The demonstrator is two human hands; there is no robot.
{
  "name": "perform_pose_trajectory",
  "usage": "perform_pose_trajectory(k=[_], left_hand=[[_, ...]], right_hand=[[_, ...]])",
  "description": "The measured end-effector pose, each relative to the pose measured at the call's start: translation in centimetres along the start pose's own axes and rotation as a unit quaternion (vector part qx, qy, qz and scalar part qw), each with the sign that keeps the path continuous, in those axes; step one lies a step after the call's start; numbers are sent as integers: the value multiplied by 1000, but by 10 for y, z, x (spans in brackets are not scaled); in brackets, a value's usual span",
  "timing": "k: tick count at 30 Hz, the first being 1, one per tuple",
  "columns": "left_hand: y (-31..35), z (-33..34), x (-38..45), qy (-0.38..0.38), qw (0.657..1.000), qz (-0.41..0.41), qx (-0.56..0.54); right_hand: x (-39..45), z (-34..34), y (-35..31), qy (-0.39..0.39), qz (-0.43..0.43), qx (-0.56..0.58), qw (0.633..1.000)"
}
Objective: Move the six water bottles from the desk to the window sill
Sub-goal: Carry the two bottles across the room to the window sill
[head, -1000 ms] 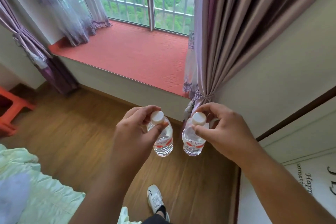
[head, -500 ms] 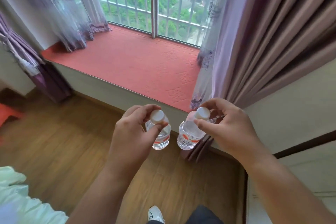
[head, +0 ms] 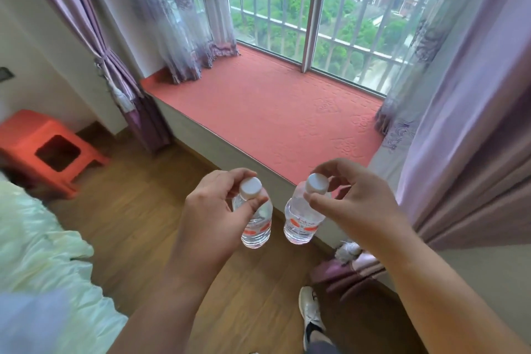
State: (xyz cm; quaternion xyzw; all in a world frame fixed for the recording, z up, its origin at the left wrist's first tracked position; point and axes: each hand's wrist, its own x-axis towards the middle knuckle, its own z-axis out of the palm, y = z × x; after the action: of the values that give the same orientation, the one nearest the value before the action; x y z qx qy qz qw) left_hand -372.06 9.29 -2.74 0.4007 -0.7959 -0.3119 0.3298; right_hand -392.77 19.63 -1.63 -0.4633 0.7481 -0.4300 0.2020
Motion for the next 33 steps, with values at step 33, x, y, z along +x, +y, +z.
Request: perform_pose_trajectory(k=[33], left_hand=[[-62, -11, 96, 192, 964, -159, 96]], right_hand=[[205, 97, -29, -235, -117, -9, 965]])
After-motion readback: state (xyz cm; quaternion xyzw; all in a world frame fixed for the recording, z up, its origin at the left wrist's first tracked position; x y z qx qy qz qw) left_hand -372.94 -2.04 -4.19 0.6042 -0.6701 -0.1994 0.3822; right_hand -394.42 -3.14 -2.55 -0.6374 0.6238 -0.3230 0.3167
